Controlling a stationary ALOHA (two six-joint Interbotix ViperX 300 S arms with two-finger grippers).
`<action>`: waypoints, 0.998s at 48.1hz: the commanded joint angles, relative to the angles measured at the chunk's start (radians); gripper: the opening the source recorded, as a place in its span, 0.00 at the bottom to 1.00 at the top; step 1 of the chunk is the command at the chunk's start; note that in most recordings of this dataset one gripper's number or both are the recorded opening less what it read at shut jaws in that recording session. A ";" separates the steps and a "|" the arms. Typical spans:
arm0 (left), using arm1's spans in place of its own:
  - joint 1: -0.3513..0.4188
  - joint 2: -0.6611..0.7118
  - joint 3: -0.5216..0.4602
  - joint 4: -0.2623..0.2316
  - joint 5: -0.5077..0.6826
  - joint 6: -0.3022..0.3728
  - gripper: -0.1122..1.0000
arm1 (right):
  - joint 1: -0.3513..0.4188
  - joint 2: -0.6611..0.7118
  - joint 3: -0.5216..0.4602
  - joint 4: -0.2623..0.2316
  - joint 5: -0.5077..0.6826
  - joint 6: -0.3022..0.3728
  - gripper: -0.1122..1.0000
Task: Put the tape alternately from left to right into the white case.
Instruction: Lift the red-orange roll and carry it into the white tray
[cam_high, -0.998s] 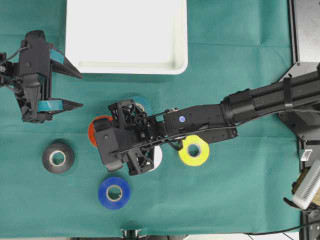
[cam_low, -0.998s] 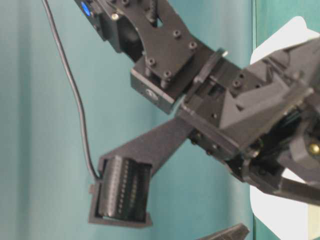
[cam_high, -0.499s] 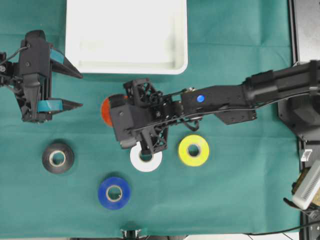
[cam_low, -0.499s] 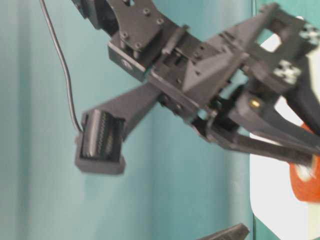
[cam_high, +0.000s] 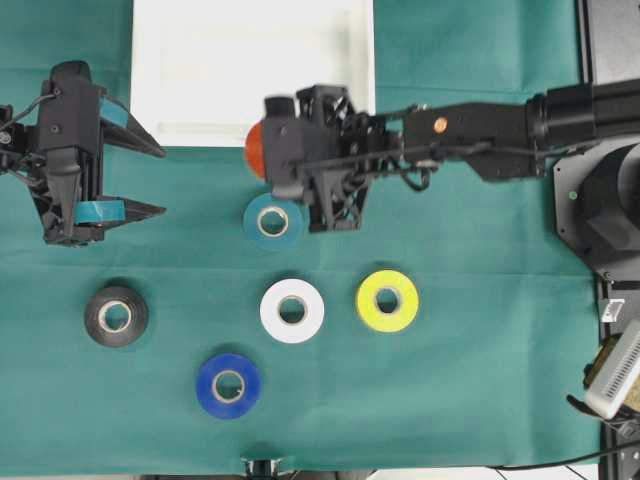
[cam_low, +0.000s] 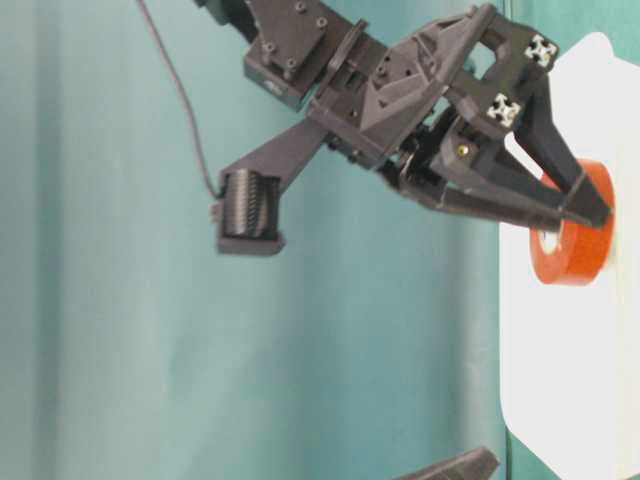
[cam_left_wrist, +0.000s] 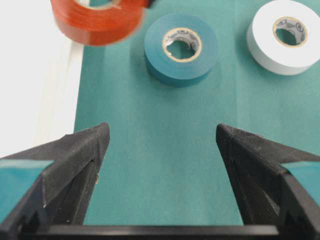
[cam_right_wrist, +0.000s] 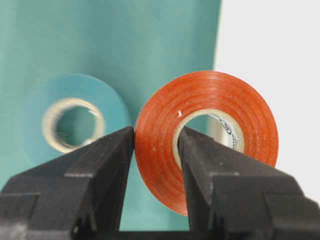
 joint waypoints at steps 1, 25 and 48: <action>-0.003 -0.006 -0.014 -0.002 -0.005 0.000 0.93 | -0.035 -0.038 0.003 -0.003 -0.025 0.002 0.13; -0.003 -0.006 -0.014 -0.002 -0.005 0.000 0.93 | -0.265 -0.031 0.032 -0.095 -0.078 0.000 0.13; -0.003 -0.006 -0.015 -0.002 -0.005 0.000 0.93 | -0.357 0.017 0.034 -0.114 -0.118 0.000 0.13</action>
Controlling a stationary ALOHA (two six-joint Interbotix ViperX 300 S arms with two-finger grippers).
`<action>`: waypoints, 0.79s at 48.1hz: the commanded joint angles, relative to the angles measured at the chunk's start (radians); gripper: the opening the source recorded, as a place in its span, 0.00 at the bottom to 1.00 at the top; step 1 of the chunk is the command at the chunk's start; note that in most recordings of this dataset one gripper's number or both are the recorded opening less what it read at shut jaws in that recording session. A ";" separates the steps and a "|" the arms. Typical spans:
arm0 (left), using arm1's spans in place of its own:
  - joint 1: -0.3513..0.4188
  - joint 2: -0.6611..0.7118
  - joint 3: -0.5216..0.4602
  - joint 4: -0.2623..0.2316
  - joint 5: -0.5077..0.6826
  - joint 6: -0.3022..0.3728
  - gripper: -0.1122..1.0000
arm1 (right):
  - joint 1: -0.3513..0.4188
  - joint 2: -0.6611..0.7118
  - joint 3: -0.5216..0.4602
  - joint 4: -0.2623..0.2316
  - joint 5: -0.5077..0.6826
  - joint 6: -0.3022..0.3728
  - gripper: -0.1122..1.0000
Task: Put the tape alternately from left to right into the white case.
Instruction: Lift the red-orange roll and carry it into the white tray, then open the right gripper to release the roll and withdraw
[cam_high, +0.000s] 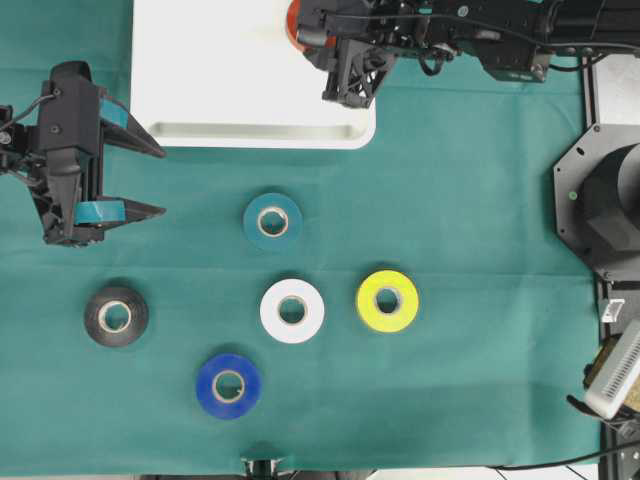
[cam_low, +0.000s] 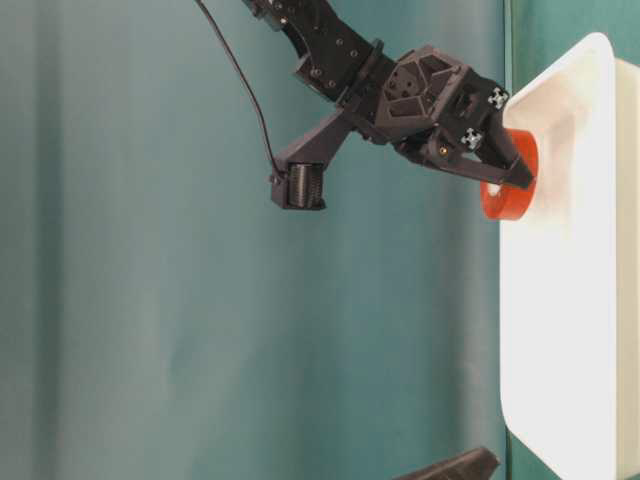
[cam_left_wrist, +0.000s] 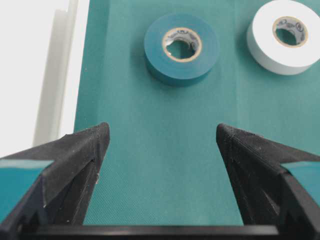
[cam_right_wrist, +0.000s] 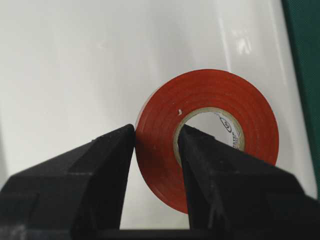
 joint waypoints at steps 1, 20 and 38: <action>-0.003 -0.006 -0.017 -0.002 -0.006 0.000 0.93 | -0.002 -0.014 -0.011 -0.003 -0.011 -0.002 0.13; -0.003 -0.006 -0.020 -0.002 -0.005 0.000 0.93 | -0.002 -0.012 0.000 -0.003 -0.006 0.000 0.13; -0.003 -0.006 -0.021 -0.002 -0.002 0.000 0.93 | -0.003 -0.014 0.005 -0.003 -0.006 0.002 0.79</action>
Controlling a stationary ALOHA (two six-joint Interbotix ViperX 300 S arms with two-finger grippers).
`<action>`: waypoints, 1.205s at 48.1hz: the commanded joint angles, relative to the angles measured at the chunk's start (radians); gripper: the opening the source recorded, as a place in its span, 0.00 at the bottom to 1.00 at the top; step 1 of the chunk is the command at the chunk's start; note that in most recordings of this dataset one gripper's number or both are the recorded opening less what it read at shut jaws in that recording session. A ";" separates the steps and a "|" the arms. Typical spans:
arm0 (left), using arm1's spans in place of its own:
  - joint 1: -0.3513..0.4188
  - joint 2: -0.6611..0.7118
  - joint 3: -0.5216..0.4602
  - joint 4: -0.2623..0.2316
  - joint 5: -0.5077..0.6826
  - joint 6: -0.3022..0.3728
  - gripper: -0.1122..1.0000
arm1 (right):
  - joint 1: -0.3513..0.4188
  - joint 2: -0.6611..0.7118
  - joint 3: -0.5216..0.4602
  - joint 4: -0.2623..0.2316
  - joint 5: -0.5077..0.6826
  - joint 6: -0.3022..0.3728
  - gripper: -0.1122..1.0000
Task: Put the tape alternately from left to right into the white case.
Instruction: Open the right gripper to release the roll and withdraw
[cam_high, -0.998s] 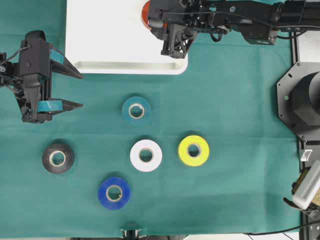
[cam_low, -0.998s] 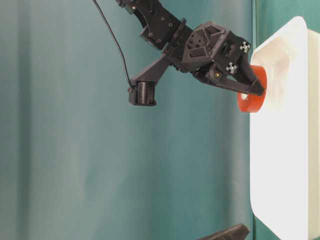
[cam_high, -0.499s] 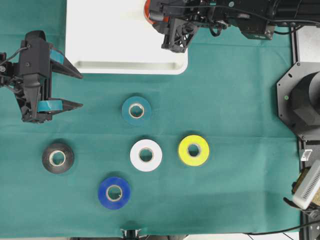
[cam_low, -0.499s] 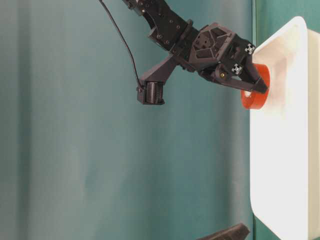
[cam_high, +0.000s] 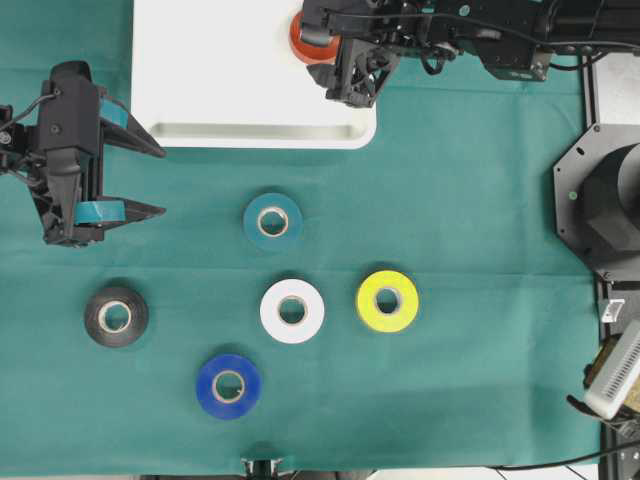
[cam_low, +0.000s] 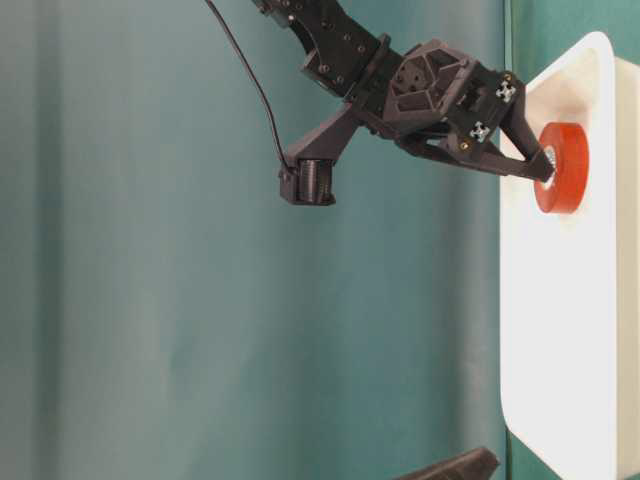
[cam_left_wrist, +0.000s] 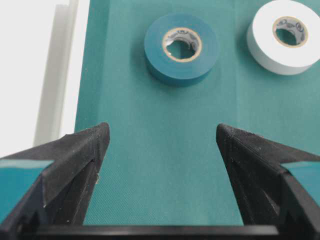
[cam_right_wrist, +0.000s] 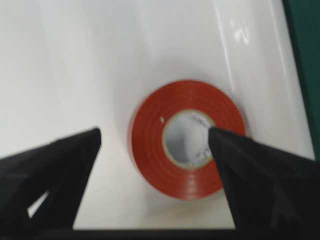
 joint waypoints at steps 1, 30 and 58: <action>-0.003 -0.006 -0.021 -0.002 -0.002 0.000 0.93 | 0.000 -0.015 -0.009 -0.002 -0.006 0.003 0.79; -0.003 -0.006 -0.021 -0.002 0.012 0.000 0.93 | 0.109 -0.141 0.054 -0.002 -0.015 0.003 0.74; -0.003 -0.006 -0.021 -0.002 0.012 0.002 0.93 | 0.310 -0.249 0.189 0.003 -0.137 0.005 0.75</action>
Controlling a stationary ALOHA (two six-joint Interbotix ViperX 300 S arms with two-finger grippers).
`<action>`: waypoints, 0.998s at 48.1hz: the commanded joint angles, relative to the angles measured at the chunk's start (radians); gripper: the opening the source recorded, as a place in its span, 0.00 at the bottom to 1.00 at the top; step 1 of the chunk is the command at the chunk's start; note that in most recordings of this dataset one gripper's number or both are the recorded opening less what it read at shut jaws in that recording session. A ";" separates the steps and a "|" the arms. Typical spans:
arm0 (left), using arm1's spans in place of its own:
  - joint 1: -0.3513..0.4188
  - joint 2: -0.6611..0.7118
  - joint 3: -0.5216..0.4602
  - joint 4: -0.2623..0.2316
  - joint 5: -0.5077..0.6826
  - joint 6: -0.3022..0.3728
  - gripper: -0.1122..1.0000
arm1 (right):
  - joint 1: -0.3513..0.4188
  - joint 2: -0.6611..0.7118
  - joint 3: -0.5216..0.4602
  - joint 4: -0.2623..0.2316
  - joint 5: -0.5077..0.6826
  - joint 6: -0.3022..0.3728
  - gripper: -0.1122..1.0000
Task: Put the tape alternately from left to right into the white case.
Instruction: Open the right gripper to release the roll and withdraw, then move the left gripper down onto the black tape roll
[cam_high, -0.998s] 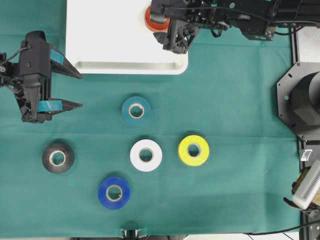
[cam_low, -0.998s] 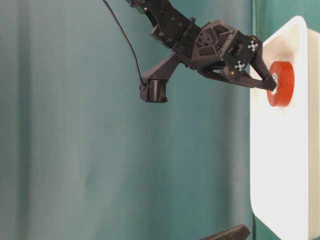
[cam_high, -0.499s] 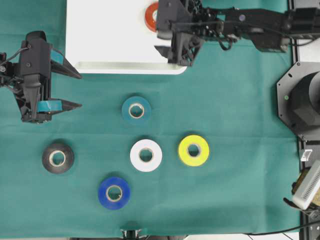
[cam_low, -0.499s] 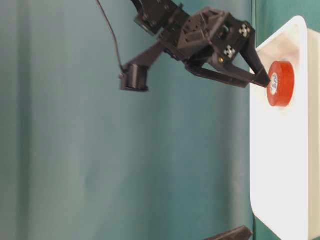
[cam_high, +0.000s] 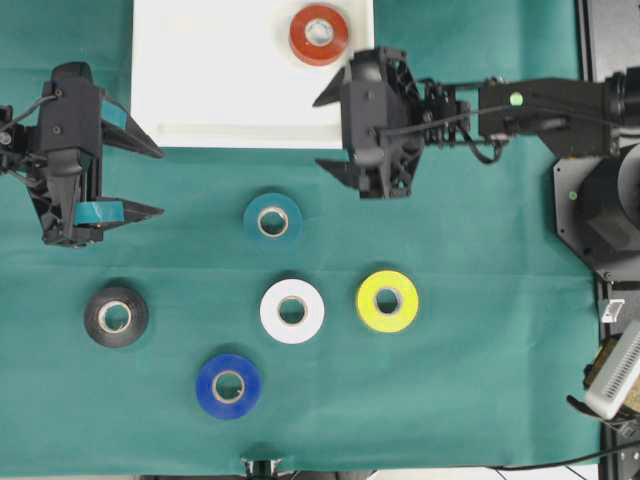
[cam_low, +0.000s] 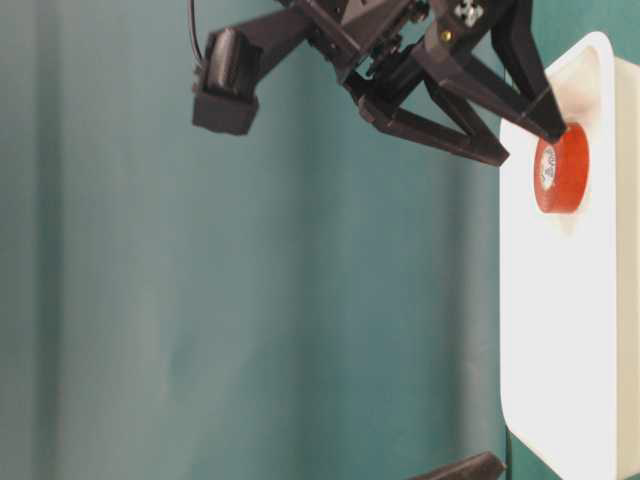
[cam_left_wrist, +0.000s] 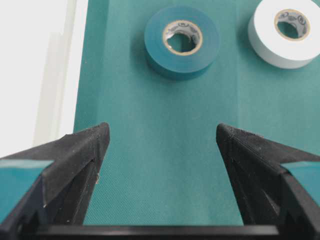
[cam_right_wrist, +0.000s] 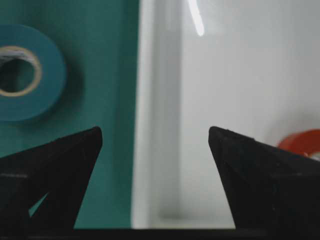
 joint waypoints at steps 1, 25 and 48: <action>-0.003 -0.006 -0.021 -0.003 -0.005 0.002 0.93 | 0.025 -0.034 0.000 0.003 -0.023 0.000 0.74; -0.003 -0.006 -0.018 -0.003 -0.006 0.002 0.93 | 0.132 -0.051 0.037 0.003 -0.034 0.002 0.75; -0.003 -0.006 -0.021 -0.003 -0.006 0.002 0.93 | 0.141 -0.049 0.046 0.003 -0.049 0.026 0.75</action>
